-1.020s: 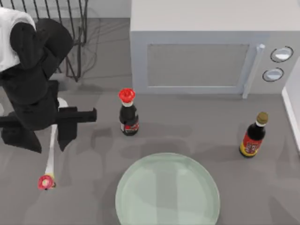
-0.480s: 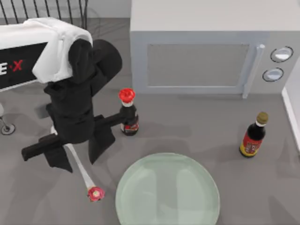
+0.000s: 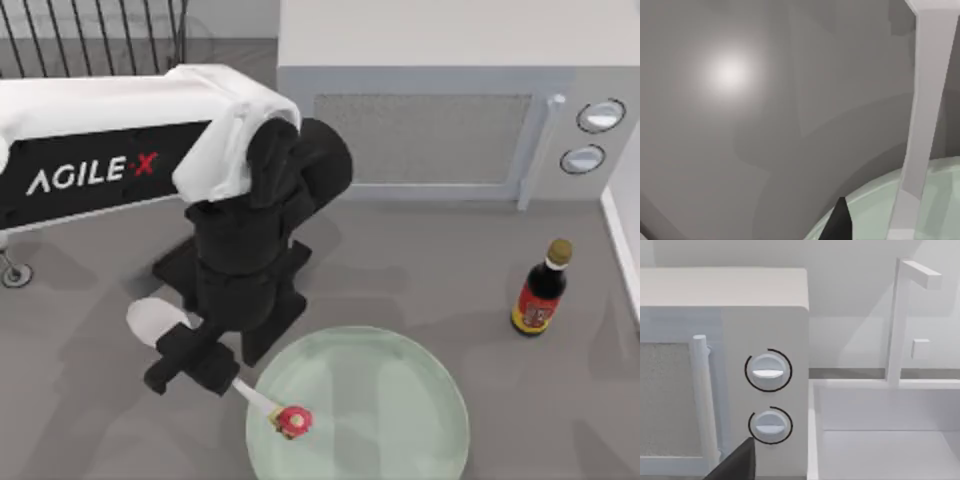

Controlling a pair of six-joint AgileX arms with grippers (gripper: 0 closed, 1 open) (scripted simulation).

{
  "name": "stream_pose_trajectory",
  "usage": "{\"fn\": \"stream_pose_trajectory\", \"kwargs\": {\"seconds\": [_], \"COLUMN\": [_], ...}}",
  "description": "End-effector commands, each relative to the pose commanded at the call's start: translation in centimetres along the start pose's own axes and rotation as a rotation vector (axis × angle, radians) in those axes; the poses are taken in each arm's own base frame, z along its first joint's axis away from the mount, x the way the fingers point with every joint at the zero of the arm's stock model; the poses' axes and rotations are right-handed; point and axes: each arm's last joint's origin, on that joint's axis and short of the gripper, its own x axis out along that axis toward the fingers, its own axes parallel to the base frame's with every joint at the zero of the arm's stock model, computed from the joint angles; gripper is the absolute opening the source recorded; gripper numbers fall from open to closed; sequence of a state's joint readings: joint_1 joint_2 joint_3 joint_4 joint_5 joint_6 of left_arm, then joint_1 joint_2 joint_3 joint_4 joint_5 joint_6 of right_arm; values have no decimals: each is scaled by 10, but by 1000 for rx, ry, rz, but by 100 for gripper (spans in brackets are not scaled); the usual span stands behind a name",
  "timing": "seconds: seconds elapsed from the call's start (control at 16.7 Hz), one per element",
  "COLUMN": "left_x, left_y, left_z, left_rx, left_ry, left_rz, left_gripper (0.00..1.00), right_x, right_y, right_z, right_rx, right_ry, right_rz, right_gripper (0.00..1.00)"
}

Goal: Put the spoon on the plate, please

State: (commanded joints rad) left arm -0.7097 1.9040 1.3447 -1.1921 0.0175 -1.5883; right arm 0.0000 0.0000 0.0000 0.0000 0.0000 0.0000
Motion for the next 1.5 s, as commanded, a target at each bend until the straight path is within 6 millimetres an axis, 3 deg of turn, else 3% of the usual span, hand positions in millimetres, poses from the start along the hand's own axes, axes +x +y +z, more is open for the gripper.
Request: {"fn": "stream_pose_trajectory", "kwargs": {"seconds": [0.48, 0.78, 1.5], "left_x": [-3, -10, -12], "left_y": [-16, -16, -19], "left_z": [-63, -89, -93], "left_rx": [-489, -660, -681], "left_ry": [-10, 17, 27], "left_rz": [-84, -153, -186], "left_gripper": [0, 0, 0], "right_x": [0, 0, 0], "right_y": [0, 0, 0], "right_z": [0, 0, 0], "right_rx": [0, 0, 0], "right_ry": [0, 0, 0], "right_rz": [0, 0, 0], "right_gripper": [100, 100, 100]}}
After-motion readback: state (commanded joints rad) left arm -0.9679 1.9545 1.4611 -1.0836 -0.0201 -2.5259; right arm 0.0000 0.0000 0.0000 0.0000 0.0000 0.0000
